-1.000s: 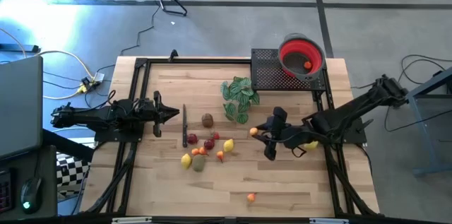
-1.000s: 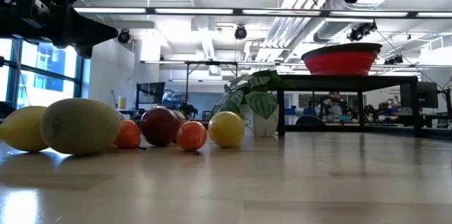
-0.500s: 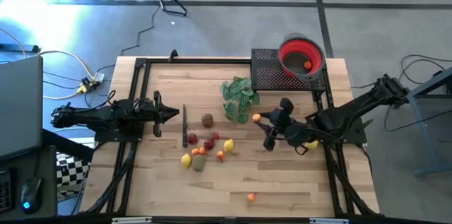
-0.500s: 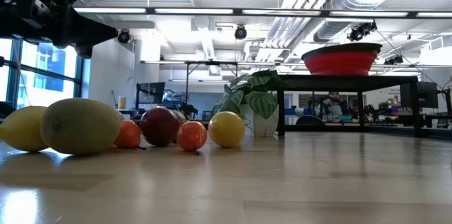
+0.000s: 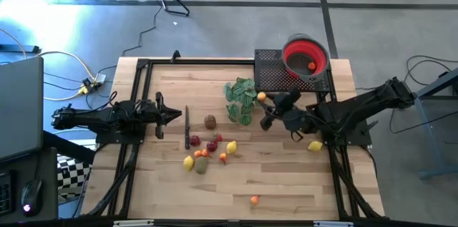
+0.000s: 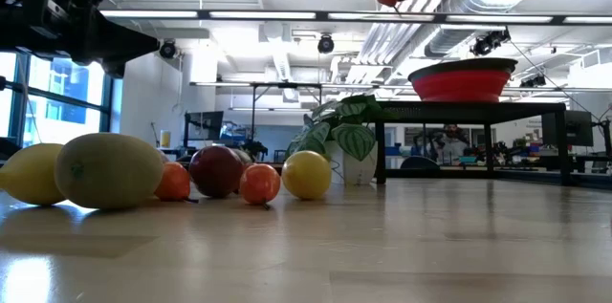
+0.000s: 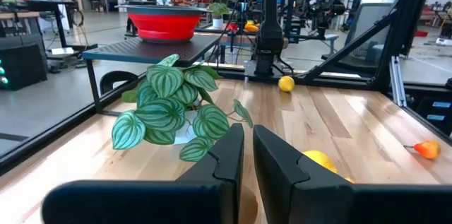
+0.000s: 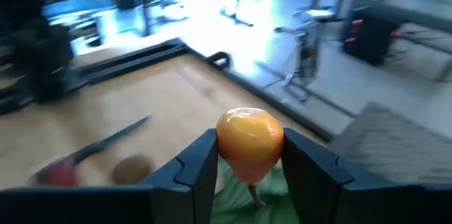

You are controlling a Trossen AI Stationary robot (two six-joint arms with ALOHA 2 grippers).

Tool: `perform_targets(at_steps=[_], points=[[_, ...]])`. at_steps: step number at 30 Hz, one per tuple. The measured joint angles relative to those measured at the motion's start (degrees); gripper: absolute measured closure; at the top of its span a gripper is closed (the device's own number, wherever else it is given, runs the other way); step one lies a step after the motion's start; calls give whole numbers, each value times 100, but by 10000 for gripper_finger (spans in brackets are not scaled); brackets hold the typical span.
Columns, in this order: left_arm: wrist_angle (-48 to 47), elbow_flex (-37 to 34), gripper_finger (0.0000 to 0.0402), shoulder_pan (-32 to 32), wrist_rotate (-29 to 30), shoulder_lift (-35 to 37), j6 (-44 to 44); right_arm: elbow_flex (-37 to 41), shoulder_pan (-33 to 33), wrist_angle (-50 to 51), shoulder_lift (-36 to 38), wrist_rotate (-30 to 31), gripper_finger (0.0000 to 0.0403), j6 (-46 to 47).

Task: Pick & Place Fruit
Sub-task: Put the orange pear into the red colander

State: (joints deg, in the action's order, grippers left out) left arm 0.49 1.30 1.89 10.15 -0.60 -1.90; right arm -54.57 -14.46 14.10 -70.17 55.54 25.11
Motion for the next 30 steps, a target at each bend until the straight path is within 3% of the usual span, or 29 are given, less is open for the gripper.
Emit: perform_targets(at_steps=[8,12,18,24,30], points=[[129,1,368,0,48,-1,361,0,674,-403,357,1079,266,-651],[182,43,368,0,97,2,362,-1,1170,-997,589,1165,266,-1226],[232,60,368,0,116,-2,366,0,2005,-1802,701,534,266,-1794],[241,65,368,0,153,-2,771,0,2764,-1810,691,-99,266,-1752],[254,70,368,0,611,-2,961,0,3309,-1819,689,-555,266,-1723]])
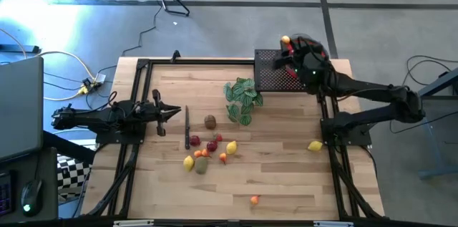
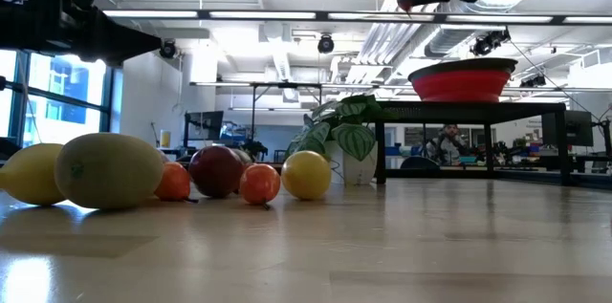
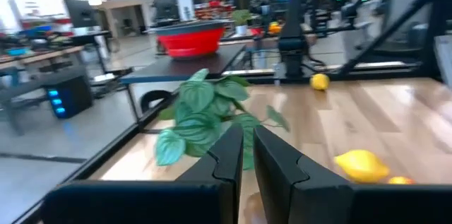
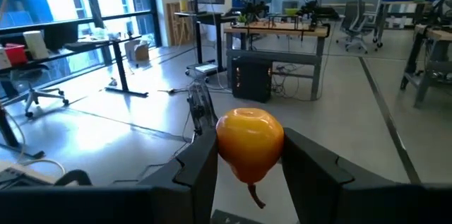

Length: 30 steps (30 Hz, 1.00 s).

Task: Pick & Place Fruit
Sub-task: Put the orange pear into the red colander

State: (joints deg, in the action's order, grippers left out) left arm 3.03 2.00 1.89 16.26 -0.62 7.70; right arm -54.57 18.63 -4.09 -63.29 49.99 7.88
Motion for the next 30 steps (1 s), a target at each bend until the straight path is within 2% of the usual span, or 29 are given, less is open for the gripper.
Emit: perform_targets(at_steps=[9,13,17,21,26,30], points=[[-13,4,368,0,134,0,0,0,727,253,0,-292,266,84],[-13,9,368,0,139,0,0,0,1098,760,0,-514,266,724],[-13,12,368,0,150,0,0,-2,1408,1711,0,-599,266,1580],[-11,13,368,0,150,0,-2,-2,1704,2601,0,-1030,266,2377],[-11,13,368,0,150,0,-2,-2,1958,2900,-39,-1561,266,2701],[-11,15,368,0,148,0,-4,-2,2070,2950,-156,-1755,266,2706]])
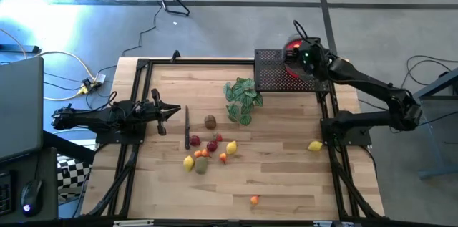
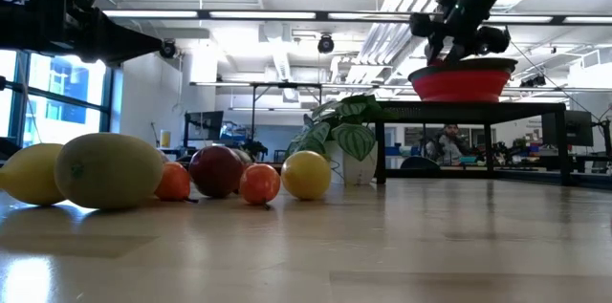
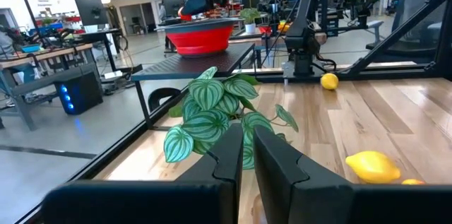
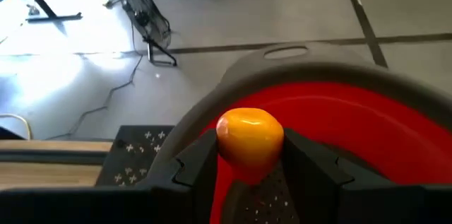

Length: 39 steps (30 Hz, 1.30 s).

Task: Pick & Place Fruit
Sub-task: Put the orange pear into the red colander, then put the lemon into the red colander

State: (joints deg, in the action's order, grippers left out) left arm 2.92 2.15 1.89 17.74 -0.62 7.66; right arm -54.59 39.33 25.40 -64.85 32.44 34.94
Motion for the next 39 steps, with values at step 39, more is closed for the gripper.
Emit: perform_targets(at_steps=[39], points=[[0,7,368,-1,-20,0,-5,0,-156,-347,365,-42,210,-1242]])
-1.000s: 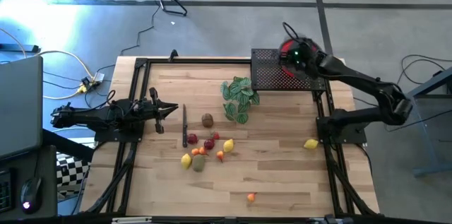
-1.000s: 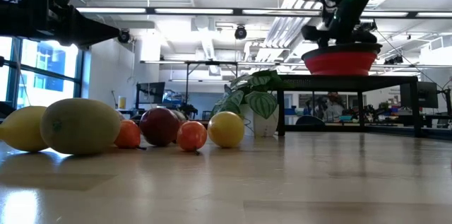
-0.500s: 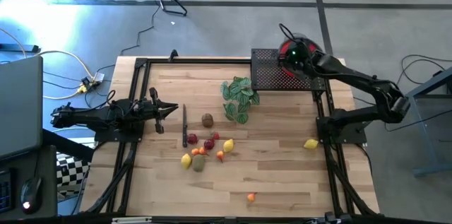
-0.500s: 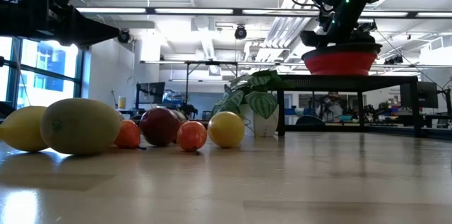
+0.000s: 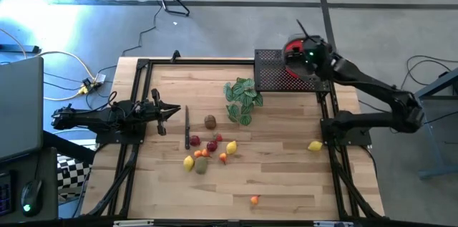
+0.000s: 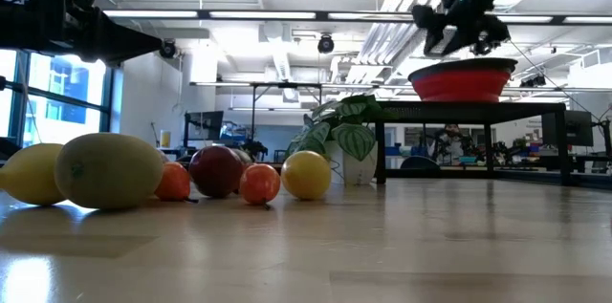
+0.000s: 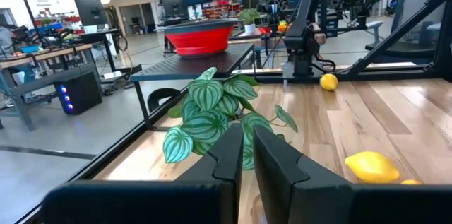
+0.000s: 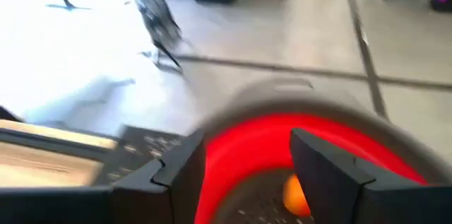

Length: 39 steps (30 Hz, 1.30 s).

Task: Pick & Place Fruit
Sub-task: Put the lemon into the red colander

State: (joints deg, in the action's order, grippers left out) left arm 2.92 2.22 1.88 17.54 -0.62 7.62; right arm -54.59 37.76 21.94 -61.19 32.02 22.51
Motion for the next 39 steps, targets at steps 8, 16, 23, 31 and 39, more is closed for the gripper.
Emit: perform_targets(at_steps=[8,16,23,31,39], points=[[0,0,368,1,2,0,0,-7,-456,-159,576,-7,241,-183],[0,0,368,1,4,0,1,-7,-799,-167,604,-241,275,-478],[0,0,368,1,17,2,0,-7,-1345,-284,604,-241,312,-773],[0,0,368,1,22,2,0,2,-2056,-333,477,-244,353,-912],[0,0,368,-1,22,2,0,2,-2632,-337,53,-243,376,-932]])
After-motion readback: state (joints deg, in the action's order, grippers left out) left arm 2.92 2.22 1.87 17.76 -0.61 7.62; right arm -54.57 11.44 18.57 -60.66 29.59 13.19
